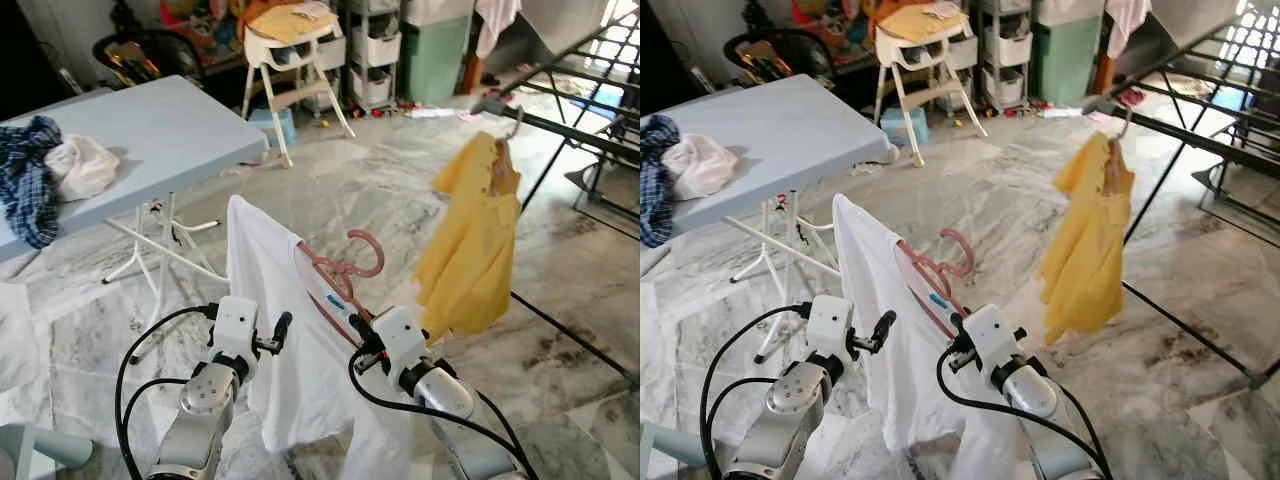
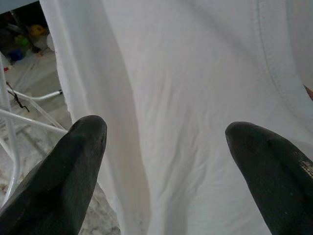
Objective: Hang hanger
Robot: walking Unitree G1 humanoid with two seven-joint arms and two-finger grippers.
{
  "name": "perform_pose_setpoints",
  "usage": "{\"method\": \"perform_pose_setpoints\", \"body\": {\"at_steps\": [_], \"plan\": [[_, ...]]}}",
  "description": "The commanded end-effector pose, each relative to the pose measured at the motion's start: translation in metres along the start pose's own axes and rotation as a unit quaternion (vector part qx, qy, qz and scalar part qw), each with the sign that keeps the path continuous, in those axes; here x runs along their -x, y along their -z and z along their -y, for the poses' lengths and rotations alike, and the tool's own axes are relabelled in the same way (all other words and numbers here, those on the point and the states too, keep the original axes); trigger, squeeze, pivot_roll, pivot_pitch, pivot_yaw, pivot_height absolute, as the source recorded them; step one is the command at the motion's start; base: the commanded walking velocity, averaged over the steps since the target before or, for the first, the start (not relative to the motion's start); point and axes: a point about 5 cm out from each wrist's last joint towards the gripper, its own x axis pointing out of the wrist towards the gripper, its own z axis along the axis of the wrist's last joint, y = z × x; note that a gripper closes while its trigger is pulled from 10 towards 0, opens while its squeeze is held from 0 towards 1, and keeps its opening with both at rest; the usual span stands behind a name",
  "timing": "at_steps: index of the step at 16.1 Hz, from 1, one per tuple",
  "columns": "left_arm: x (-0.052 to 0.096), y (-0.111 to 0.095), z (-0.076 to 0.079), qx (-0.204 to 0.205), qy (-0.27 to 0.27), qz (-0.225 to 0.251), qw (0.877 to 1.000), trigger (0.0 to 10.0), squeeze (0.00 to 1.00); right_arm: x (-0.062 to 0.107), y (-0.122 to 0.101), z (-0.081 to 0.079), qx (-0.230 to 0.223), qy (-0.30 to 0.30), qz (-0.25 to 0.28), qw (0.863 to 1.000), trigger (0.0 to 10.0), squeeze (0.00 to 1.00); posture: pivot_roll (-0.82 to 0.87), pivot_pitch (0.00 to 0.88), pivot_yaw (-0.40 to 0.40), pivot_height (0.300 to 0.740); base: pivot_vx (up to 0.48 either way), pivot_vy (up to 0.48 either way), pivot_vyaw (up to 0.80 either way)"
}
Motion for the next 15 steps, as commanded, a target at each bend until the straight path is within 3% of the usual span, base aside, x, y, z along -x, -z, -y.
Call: {"method": "perform_pose_setpoints", "body": {"at_steps": [1, 8, 15], "plan": [[-0.001, -0.001, -0.005, -0.009, -0.01, -0.005, 1.0, 10.0, 0.0, -0.005, -0.017, 0.001, 0.01, 0.004, 0.039, 0.999, 10.0, 0.0, -0.07, 0.002, 0.106, 0.74, 0.0, 0.0, 0.0], [-0.006, -0.005, -0.007, 0.0, -0.003, 0.003, 1.0, 10.0, 0.0, -0.006, -0.016, 0.004, 0.014, 0.011, 0.038, 0.999, 10.0, 0.0, -0.08, 0.0, 0.104, 0.74, 0.0, 0.0, 0.0], [-0.003, -0.027, -0.027, 0.002, -0.028, 0.015, 1.0, 10.0, 0.0, -0.011, -0.016, 0.008, 0.013, 0.006, 0.035, 0.999, 10.0, 0.0, -0.04, 0.0, 0.087, 0.74, 0.0, 0.0, 0.0]]}}
